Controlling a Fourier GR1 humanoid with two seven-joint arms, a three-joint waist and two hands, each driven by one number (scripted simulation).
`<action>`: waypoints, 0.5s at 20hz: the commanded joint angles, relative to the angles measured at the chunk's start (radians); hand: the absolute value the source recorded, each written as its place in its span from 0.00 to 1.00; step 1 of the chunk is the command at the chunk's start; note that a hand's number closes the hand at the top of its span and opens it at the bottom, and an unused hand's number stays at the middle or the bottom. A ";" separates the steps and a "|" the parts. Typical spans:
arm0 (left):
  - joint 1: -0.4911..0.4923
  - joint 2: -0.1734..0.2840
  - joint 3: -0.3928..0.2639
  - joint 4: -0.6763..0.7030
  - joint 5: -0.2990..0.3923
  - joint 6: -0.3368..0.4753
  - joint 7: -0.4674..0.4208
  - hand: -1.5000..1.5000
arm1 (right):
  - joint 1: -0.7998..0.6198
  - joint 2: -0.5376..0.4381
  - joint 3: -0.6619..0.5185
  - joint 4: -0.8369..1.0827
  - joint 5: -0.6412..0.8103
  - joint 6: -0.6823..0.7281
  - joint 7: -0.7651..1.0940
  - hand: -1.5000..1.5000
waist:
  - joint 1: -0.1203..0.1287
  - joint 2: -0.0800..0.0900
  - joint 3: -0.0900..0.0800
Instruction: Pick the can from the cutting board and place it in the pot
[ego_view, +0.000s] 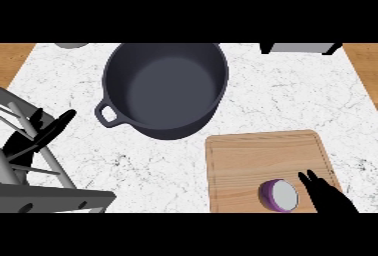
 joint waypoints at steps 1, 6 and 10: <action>-0.040 -0.062 -0.049 -0.076 -0.041 0.020 -0.061 0.50 | -0.058 0.098 0.034 -0.011 0.026 0.073 0.169 0.00 | -0.007 -0.010 0.008; -0.035 -0.021 -0.004 -0.049 -0.014 -0.054 -0.102 0.50 | -0.102 0.156 0.028 0.086 0.010 0.119 0.150 0.00 | -0.002 -0.008 0.008; -0.020 -0.041 -0.013 -0.058 -0.041 -0.028 -0.084 0.50 | -0.089 0.184 0.013 0.136 0.017 0.122 0.114 0.00 | -0.010 -0.010 0.009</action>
